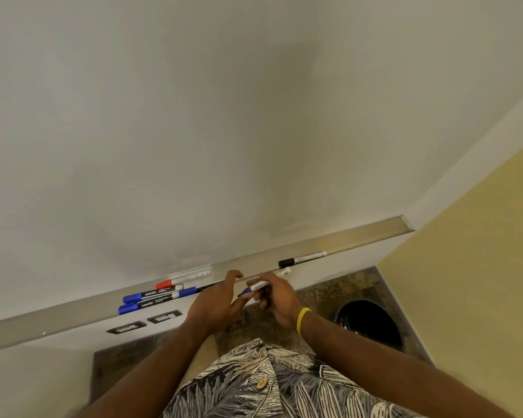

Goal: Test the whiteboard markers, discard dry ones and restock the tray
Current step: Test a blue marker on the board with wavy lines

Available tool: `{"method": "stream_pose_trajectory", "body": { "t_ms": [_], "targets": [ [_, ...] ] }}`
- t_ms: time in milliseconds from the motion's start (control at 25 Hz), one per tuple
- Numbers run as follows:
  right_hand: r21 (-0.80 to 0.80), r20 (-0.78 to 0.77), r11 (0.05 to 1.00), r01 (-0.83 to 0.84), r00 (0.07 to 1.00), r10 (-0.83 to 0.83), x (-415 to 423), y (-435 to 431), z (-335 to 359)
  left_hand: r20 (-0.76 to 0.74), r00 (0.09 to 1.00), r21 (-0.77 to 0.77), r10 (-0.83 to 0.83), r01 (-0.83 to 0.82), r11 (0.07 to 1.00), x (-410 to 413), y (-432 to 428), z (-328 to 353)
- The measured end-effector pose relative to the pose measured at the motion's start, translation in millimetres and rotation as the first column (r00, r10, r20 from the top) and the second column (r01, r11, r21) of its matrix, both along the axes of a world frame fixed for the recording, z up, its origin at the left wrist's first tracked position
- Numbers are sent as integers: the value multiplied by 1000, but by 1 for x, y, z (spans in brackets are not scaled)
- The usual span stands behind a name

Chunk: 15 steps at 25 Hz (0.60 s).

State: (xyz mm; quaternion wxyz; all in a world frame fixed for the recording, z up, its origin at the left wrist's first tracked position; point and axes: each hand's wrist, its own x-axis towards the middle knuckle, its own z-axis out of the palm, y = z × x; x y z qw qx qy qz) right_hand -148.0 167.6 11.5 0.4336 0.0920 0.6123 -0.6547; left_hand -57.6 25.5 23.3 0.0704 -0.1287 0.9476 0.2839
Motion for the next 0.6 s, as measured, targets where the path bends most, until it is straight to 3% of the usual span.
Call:
{"method": "stream_pose_trajectory", "body": {
  "t_ms": [160,600],
  "targets": [
    [-25,54,986,166,985,-165,-20,12,-2,34,999,66,28,-30,997,-12,-18,-9],
    [42,-13,970,239,971,-239,-34,38,-4,160,985,-12,-59,61,998,-78,-17,-29]
  ]
}}
